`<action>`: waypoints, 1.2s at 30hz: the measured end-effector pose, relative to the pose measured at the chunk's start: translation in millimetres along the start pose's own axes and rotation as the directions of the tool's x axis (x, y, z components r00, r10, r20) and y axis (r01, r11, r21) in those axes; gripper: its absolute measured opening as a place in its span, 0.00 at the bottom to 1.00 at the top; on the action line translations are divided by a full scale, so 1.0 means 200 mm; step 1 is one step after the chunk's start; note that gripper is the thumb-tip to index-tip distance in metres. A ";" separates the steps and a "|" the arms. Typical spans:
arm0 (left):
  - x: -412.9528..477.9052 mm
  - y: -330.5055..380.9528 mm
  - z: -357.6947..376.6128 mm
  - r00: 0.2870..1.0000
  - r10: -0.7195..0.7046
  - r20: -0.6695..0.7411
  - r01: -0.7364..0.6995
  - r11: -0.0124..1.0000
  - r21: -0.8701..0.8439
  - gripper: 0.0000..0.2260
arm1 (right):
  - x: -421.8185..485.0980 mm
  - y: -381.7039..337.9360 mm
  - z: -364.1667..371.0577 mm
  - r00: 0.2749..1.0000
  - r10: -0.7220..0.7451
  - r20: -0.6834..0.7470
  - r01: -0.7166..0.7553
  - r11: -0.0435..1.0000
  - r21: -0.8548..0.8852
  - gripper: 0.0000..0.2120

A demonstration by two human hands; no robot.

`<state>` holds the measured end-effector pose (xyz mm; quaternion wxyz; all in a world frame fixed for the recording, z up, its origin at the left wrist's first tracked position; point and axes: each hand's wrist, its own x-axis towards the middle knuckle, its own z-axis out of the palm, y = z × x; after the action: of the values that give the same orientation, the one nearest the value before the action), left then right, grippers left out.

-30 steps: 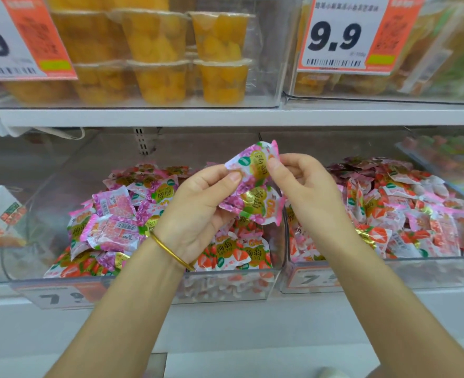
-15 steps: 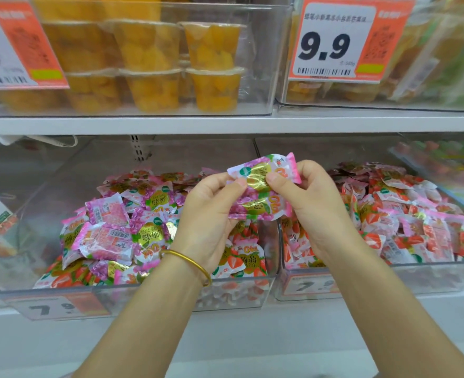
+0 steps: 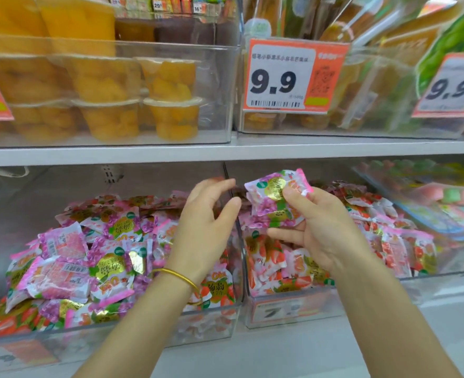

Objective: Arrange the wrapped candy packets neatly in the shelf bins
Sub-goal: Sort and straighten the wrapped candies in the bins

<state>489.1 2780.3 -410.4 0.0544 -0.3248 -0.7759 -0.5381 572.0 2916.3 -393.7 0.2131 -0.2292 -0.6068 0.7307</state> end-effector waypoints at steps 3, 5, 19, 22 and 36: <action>0.11 -0.01 0.04 0.997 -0.044 0.060 0.030 0.977 0.210 0.19 | 0.06 -0.03 -0.11 0.996 -0.023 -0.087 0.012 0.992 -0.123 0.09; 0.15 -0.01 0.07 0.991 -0.061 0.117 0.027 0.961 0.275 0.21 | 0.09 -0.03 -0.16 0.993 -0.015 -0.114 -0.005 0.985 -0.175 0.13; 0.23 0.04 0.24 0.928 0.094 0.360 -0.284 0.804 0.522 0.14 | 0.27 0.00 -0.36 0.885 0.004 -0.465 -0.053 0.994 -0.093 0.16; 0.24 0.03 0.25 0.905 0.128 0.406 -0.347 0.775 0.529 0.15 | 0.34 0.03 -0.33 0.876 -0.008 -0.482 -0.051 0.993 -0.109 0.18; 0.22 0.02 0.23 0.920 0.083 0.382 -0.271 0.840 0.469 0.14 | 0.53 -0.05 -0.20 0.894 0.172 -0.414 -0.203 0.979 -0.033 0.13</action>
<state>468.4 2841.9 -407.4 0.0517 -0.4595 -0.8540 -0.2385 511.1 3012.3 -398.4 0.2553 -0.4422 -0.5508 0.6603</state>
